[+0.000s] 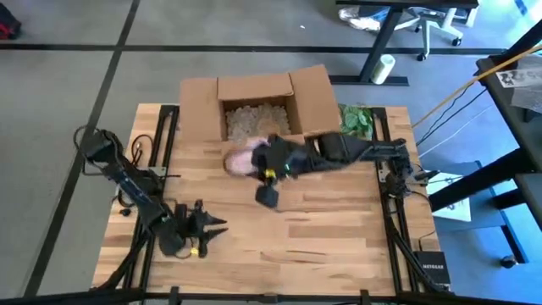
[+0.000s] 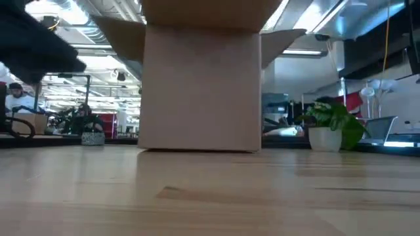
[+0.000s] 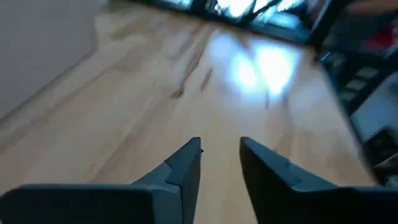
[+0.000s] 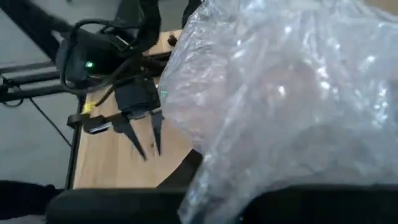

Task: Wrap mug
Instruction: Put the wrapped red mug into the cardboard box, then return to Home Position

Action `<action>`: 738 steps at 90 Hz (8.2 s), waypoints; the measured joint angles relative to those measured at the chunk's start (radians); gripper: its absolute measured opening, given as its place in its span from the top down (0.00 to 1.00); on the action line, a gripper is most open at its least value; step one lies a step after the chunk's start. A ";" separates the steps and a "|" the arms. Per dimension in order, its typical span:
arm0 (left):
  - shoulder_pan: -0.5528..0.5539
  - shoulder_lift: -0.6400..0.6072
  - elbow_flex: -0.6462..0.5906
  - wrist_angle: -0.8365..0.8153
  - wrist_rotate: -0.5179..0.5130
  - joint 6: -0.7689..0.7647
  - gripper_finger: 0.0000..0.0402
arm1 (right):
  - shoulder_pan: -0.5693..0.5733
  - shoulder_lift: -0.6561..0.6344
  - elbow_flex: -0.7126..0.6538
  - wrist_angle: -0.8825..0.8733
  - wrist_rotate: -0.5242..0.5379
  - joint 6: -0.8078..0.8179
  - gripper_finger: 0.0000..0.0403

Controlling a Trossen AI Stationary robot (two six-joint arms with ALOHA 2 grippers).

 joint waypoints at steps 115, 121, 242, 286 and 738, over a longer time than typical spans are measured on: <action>0.586 -0.146 -0.358 0.785 0.490 0.578 0.82 | -0.397 0.095 -0.039 0.086 -0.344 -0.112 0.98; 0.596 -0.200 -0.358 0.719 0.489 0.582 0.82 | -0.398 0.095 -0.039 0.086 -0.343 -0.107 0.98; 0.893 -1.245 -0.355 -0.466 0.520 0.440 0.82 | -0.477 0.248 -0.028 -0.143 -0.264 -0.052 0.99; 0.892 -1.230 -0.355 -0.466 0.519 0.384 0.82 | -0.538 0.294 -0.032 -0.178 -0.418 0.068 0.99; 0.891 -1.228 -0.354 -0.465 0.522 0.306 0.82 | -0.642 -1.356 -2.342 1.237 -0.355 0.449 1.00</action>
